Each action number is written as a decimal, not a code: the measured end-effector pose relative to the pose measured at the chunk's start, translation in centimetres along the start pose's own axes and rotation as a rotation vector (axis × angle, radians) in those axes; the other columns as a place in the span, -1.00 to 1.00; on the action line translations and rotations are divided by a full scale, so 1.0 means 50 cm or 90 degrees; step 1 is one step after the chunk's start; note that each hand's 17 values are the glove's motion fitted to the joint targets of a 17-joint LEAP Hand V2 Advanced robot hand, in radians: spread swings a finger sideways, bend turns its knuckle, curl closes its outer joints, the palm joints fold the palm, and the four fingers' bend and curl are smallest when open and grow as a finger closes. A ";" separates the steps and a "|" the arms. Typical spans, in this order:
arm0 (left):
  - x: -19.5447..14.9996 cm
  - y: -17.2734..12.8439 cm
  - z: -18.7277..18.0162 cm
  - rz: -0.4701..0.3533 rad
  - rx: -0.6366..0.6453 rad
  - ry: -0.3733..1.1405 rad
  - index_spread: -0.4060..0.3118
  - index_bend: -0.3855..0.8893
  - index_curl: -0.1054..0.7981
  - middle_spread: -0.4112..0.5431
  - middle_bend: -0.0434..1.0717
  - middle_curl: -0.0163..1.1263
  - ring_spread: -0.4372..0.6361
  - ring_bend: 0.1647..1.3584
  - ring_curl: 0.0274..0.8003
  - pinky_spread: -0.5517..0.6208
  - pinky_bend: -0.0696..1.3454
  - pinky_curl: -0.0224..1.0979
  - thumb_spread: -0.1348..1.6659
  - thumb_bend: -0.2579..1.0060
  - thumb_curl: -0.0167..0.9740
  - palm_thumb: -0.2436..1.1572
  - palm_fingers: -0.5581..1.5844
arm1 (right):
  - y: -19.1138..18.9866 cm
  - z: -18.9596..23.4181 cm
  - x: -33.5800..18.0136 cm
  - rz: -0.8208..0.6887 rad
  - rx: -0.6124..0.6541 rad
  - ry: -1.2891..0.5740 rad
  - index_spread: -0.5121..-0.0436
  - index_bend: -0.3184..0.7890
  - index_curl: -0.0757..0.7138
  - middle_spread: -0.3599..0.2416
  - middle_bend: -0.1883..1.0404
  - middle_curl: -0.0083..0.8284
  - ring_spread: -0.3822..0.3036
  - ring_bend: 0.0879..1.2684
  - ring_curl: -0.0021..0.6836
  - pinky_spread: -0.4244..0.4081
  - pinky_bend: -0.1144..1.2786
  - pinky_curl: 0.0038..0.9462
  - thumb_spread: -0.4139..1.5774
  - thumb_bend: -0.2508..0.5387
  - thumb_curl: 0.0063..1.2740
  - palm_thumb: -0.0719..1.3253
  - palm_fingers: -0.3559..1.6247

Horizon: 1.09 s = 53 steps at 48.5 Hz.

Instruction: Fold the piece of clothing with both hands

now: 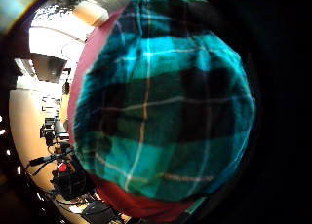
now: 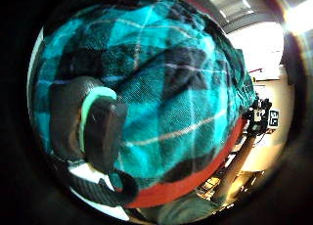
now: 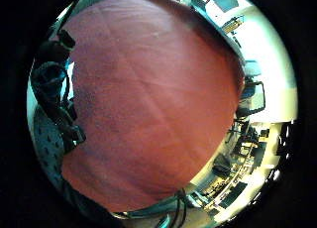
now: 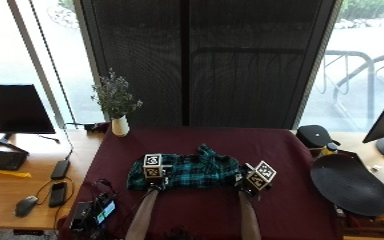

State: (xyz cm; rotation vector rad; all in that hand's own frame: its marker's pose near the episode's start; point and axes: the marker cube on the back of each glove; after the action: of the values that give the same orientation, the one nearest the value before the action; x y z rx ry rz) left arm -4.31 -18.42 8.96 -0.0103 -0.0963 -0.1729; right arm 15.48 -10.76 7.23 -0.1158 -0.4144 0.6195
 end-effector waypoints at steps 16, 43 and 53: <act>0.004 0.002 0.034 0.013 -0.135 0.040 -0.14 -0.13 0.09 -0.01 -0.63 -0.34 0.49 -0.50 -0.18 0.66 -0.33 -0.33 0.67 -0.64 -0.65 -0.62 -0.34 | -0.039 0.015 -0.053 -0.005 0.011 -0.281 0.21 -0.09 -0.54 0.22 -0.47 -0.13 -0.33 0.24 0.28 -0.63 0.47 -0.19 0.61 0.10 -0.36 0.23 0.33; -0.057 0.037 -0.371 0.012 0.094 0.002 -0.09 -0.16 0.07 -0.06 -0.50 -0.28 0.34 -0.34 -0.17 0.72 -0.48 -0.37 0.73 -0.51 -0.53 -0.38 -0.24 | -0.047 -0.031 -0.506 -0.329 0.280 -0.214 0.04 -0.24 -0.26 -0.29 -0.46 -0.15 -0.61 -0.08 0.22 -0.76 0.20 -0.25 0.02 -0.31 -0.07 0.63 0.44; -0.108 0.059 -0.380 -0.022 0.139 -0.011 -0.12 -0.16 0.06 -0.13 -0.48 -0.26 0.24 -0.34 -0.19 0.71 -0.53 -0.39 0.79 -0.41 -0.47 -0.17 -0.17 | 0.121 0.124 -0.698 -0.530 0.232 -0.130 -0.02 -0.24 -0.23 -0.39 -0.45 -0.15 -0.65 -0.13 0.23 -0.78 0.17 -0.25 -0.05 -0.43 -0.01 0.66 0.45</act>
State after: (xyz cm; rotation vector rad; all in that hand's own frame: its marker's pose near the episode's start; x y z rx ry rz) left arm -7.29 -14.96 -10.48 0.2069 -0.1329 -0.1960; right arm -15.99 -26.40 -0.43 0.4573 -0.4932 -0.1266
